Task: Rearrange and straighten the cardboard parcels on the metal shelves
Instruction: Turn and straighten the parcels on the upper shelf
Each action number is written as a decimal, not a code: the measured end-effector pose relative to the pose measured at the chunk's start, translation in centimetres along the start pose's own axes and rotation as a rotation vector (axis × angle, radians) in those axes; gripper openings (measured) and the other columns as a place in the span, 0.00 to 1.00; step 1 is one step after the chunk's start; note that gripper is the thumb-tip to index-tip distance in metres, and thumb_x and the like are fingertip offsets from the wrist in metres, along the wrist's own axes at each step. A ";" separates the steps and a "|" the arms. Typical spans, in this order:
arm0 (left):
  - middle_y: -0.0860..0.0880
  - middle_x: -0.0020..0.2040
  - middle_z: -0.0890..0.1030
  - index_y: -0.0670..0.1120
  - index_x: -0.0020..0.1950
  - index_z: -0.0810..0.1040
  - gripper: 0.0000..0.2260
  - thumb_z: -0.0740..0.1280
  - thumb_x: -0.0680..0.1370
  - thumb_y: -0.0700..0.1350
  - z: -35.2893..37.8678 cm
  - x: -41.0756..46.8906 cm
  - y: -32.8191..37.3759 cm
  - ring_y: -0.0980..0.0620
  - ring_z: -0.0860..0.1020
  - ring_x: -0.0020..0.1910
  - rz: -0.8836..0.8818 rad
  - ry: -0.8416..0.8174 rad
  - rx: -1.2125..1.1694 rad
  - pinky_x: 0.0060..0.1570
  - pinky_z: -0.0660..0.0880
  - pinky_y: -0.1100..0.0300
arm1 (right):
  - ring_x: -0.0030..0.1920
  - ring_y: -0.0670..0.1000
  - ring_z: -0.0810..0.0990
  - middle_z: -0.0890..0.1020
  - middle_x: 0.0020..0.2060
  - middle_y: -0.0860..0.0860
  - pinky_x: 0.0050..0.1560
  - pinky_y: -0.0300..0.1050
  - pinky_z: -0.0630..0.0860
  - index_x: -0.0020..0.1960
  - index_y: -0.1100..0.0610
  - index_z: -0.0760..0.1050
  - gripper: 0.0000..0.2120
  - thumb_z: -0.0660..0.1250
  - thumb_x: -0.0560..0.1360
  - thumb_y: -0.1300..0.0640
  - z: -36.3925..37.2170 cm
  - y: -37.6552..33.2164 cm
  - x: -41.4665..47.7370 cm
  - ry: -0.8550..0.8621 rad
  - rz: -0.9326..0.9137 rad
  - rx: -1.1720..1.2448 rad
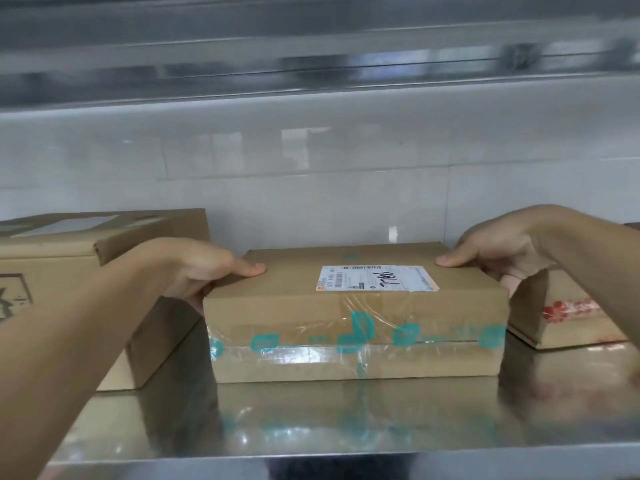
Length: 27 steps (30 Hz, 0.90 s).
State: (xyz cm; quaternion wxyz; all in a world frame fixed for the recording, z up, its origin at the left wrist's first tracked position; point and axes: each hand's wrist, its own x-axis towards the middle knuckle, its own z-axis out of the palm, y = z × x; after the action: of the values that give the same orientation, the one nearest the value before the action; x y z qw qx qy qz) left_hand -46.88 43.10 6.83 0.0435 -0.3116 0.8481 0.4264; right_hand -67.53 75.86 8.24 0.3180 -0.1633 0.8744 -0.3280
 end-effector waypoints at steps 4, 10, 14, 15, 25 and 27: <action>0.42 0.54 0.86 0.43 0.59 0.83 0.19 0.69 0.79 0.56 0.0 0.4 0.3 0.43 0.84 0.54 -0.004 0.035 0.061 0.47 0.82 0.52 | 0.43 0.61 0.88 0.87 0.49 0.63 0.33 0.53 0.85 0.61 0.67 0.80 0.17 0.66 0.81 0.54 -0.4 -0.7 0.6 -0.027 0.021 -0.096; 0.43 0.50 0.87 0.42 0.58 0.82 0.19 0.67 0.81 0.57 0.8 -0.7 0.2 0.44 0.86 0.47 0.053 0.105 0.061 0.38 0.83 0.53 | 0.45 0.62 0.88 0.87 0.49 0.63 0.33 0.54 0.84 0.62 0.66 0.78 0.17 0.65 0.83 0.53 0.6 -0.2 -0.3 0.035 0.004 -0.044; 0.43 0.49 0.86 0.41 0.58 0.81 0.19 0.66 0.82 0.57 1.4 -2.4 0.1 0.45 0.85 0.43 0.105 0.190 -0.002 0.34 0.81 0.55 | 0.45 0.62 0.88 0.87 0.49 0.62 0.33 0.52 0.84 0.62 0.64 0.79 0.17 0.64 0.83 0.51 1.3 0.3 -2.5 0.076 -0.065 0.025; 0.43 0.49 0.86 0.41 0.58 0.81 0.19 0.66 0.82 0.56 1.6 -2.6 0.0 0.45 0.85 0.44 0.120 0.210 -0.022 0.36 0.81 0.55 | 0.47 0.62 0.88 0.87 0.50 0.62 0.34 0.53 0.84 0.62 0.63 0.79 0.17 0.65 0.83 0.50 1.4 0.6 -2.9 0.086 -0.086 0.033; 0.47 0.50 0.82 0.49 0.52 0.77 0.08 0.68 0.81 0.52 2.4 -4.9 -1.5 0.49 0.80 0.49 0.336 0.361 -0.302 0.49 0.76 0.53 | 0.58 0.64 0.84 0.83 0.58 0.63 0.53 0.60 0.82 0.63 0.58 0.79 0.25 0.60 0.81 0.38 3.4 1.6 -7.0 0.205 -0.354 0.376; 0.49 0.53 0.80 0.52 0.53 0.75 0.09 0.67 0.81 0.57 2.8 -5.1 -2.1 0.48 0.77 0.54 0.349 0.383 -0.352 0.61 0.73 0.46 | 0.62 0.65 0.81 0.79 0.61 0.64 0.57 0.62 0.81 0.64 0.57 0.76 0.27 0.58 0.81 0.36 3.9 1.9 -7.1 0.244 -0.378 0.470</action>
State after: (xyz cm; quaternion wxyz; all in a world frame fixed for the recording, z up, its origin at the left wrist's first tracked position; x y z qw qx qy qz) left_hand -42.09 46.78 5.32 -0.2455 -0.2385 0.7947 0.5012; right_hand -59.82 78.89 7.89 0.1733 -0.2047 0.7606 -0.5912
